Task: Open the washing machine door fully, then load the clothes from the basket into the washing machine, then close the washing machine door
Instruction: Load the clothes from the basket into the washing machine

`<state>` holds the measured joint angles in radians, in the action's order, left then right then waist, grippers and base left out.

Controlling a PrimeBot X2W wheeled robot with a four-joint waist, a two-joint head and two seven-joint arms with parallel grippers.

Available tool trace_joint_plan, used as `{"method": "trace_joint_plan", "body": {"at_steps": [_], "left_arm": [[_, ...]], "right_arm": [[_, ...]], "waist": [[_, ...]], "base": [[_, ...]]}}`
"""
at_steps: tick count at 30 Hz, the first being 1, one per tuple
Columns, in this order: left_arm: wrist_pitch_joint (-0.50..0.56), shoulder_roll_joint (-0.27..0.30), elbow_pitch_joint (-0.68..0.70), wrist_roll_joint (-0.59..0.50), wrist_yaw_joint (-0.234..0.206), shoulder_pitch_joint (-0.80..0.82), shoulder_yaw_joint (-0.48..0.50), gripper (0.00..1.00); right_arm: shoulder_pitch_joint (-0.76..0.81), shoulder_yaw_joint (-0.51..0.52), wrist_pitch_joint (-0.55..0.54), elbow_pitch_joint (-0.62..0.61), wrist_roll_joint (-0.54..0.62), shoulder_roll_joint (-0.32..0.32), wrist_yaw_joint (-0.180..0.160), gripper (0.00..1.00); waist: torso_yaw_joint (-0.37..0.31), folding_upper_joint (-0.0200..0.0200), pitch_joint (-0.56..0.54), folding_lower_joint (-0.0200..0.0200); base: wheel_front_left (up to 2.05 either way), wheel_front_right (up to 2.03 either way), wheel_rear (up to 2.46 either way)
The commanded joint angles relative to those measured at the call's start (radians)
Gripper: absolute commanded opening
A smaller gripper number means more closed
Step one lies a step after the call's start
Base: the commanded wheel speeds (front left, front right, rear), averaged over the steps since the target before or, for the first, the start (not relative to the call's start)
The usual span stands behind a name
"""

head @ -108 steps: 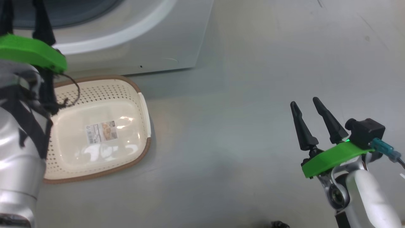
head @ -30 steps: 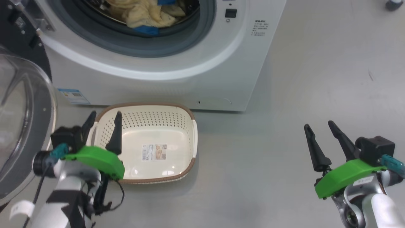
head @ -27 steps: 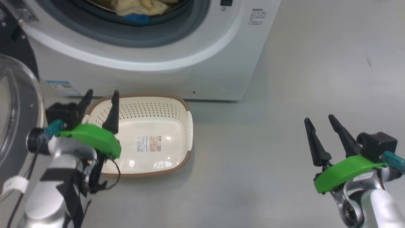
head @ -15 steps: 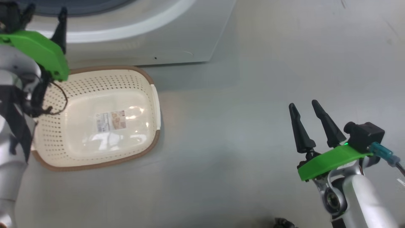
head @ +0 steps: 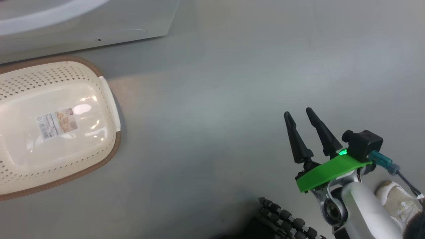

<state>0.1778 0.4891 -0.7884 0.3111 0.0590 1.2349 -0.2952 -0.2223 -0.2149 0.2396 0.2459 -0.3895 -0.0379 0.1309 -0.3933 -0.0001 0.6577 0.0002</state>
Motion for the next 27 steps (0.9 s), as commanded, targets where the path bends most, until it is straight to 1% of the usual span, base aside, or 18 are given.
{"method": "trace_joint_plan", "body": {"at_steps": [1,6,8,11,14,17,18,19,20,23,27], "left_arm": [[-0.018,0.064,0.014,-0.012,-0.012,0.062,0.027,1.0],[-0.061,0.076,-0.029,-0.034,-0.029,0.131,0.02,1.0],[-0.059,0.082,-0.048,-0.046,-0.032,0.15,0.009,1.0],[-0.027,0.098,-0.085,-0.057,-0.024,0.182,-0.005,1.0],[0.029,0.106,-0.121,-0.063,-0.023,0.201,-0.017,1.0],[0.095,0.102,-0.154,-0.057,-0.013,0.218,-0.026,1.0],[0.114,0.1,-0.162,-0.056,-0.009,0.226,-0.03,0.89],[0.131,0.097,-0.17,-0.05,-0.007,0.233,-0.029,0.26],[0.137,0.095,-0.173,-0.048,-0.008,0.24,-0.028,0.0],[0.141,0.094,-0.175,-0.044,-0.011,0.249,-0.028,0.0],[0.105,0.096,-0.161,-0.038,-0.011,0.269,-0.026,0.0]], "right_arm": [[0.002,-0.028,0.012,-0.018,-0.013,-0.012,0.0,1.0],[0.004,-0.055,0.018,-0.008,-0.028,-0.012,0.0,1.0],[0.008,-0.067,0.019,-0.004,-0.036,-0.012,0.0,1.0],[0.013,-0.086,0.021,-0.003,-0.052,-0.012,0.0,1.0],[0.02,-0.098,0.021,-0.002,-0.064,-0.012,0.0,1.0],[0.033,-0.089,0.022,-0.009,-0.066,-0.012,0.0,1.0],[0.036,-0.086,0.022,-0.013,-0.066,-0.012,0.0,1.0],[0.039,-0.084,0.022,-0.015,-0.065,-0.012,0.0,1.0],[0.041,-0.083,0.022,-0.018,-0.065,-0.012,0.0,1.0],[0.043,-0.084,0.022,-0.024,-0.067,-0.012,0.0,1.0],[0.04,-0.089,0.022,-0.03,-0.071,-0.012,0.0,1.0]], "waist": [[-0.025,0.0001,0.014,-0.0002],[-0.057,0.0001,0.024,-0.0002],[-0.073,0.0001,0.027,-0.0002],[-0.099,0.0001,0.039,-0.0002],[-0.12,0.0001,0.047,-0.0002],[-0.122,0.0001,0.05,-0.0002],[-0.122,0.0001,0.052,-0.0002],[-0.121,0.0001,0.054,-0.0002],[-0.121,0.0001,0.055,-0.0002],[-0.121,0.0001,0.057,-0.0002],[-0.12,0.0001,0.063,-0.0002]], "base": [[0.0,0.0,0.0],[0.0,0.0,0.0],[0.0,0.0,0.0],[0.0,0.0,0.0],[0.0,0.0,0.0],[0.0,0.0,0.0],[0.0,0.0,0.0],[0.0,0.0,0.0],[0.0,0.0,0.0],[0.0,0.0,0.0],[0.0,0.0,0.0]]}}
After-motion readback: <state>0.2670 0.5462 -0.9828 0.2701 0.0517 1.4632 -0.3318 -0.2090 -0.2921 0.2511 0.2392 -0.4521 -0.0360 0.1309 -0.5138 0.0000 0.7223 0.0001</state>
